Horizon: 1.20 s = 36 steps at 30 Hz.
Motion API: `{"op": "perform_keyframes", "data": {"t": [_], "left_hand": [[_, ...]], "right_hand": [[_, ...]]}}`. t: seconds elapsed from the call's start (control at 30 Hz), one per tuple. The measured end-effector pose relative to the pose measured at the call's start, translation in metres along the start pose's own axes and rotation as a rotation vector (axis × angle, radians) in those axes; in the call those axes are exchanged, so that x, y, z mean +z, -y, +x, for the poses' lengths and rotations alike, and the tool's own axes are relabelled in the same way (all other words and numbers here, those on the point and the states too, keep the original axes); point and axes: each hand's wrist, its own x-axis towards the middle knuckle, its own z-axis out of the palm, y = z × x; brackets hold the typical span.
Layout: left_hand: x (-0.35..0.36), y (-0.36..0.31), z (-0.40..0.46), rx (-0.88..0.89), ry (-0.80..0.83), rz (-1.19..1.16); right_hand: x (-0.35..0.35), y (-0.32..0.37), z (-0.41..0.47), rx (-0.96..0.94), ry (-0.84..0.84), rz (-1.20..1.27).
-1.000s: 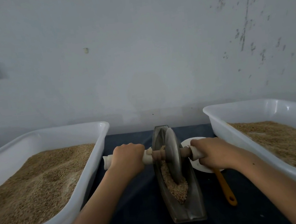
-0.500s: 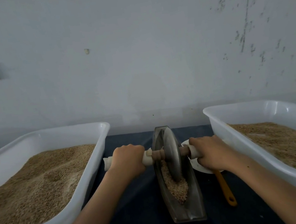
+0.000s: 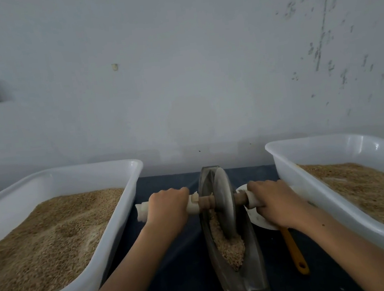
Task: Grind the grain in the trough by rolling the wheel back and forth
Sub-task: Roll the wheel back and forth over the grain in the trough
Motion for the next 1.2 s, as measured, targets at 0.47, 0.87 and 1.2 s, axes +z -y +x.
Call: {"op": "perform_keyframes", "data": {"t": [0.47, 0.87, 1.2], "left_hand": [[-0.008, 0.002, -0.003, 0.070, 0.058, -0.009], [0.004, 0.005, 0.000, 0.025, -0.030, -0.084], [0.002, 0.009, -0.001, 0.044, 0.110, -0.105]], "right_hand": [[-0.014, 0.001, 0.001, 0.079, 0.217, 0.062], [-0.006, 0.006, -0.001, -0.002, -0.022, -0.085], [-0.013, 0.010, 0.000, 0.009, 0.055, -0.073]]}}
